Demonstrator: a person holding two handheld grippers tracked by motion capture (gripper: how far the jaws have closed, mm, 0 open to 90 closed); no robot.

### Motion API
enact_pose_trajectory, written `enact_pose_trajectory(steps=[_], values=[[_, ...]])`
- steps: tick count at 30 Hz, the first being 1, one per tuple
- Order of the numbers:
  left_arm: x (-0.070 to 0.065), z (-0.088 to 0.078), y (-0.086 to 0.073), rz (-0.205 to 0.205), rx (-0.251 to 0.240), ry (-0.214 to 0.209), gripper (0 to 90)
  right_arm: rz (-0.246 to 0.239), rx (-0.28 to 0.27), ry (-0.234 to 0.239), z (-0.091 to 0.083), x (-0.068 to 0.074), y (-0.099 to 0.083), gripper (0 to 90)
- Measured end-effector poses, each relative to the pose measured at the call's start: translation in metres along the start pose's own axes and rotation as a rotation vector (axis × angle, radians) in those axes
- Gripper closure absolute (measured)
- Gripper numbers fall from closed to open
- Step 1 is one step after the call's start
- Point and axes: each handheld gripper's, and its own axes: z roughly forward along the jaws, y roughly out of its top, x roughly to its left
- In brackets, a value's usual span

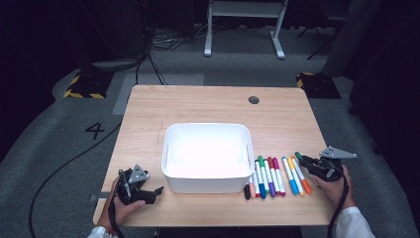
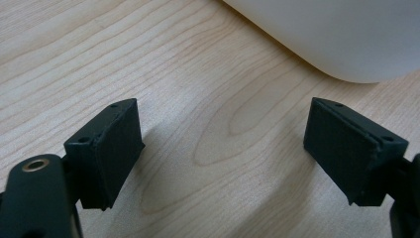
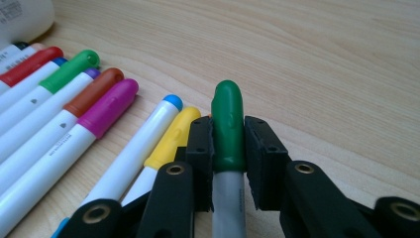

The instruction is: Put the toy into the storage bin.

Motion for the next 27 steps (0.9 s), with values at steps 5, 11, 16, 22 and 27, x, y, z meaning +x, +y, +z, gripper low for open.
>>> enact_pose_trajectory(steps=[5, 11, 16, 22, 27], values=[[0.0, 0.0, 0.0, -0.001, 0.0, -0.002, 15.3, -0.005, -0.027, 0.011, -0.004, 0.002, 0.005, 74.6], [0.0, 0.0, 0.0, 0.0, 0.0, -0.001, 15.3, -0.005, -0.057, 0.036, -0.008, 0.006, 0.01, 74.6], [0.0, 0.0, 0.0, 0.0, 0.0, -0.002, 15.3, 0.0, -0.105, 0.069, -0.015, 0.01, 0.017, 74.6], [0.0, 0.0, 0.0, 0.0, 0.0, -0.002, 15.3, -0.02, -0.127, 0.088, -0.017, 0.016, 0.024, 74.6], [0.0, 0.0, 0.0, 0.0, -0.001, -0.002, 15.3, -0.041, -0.141, 0.109, -0.021, 0.026, 0.032, 74.6]])
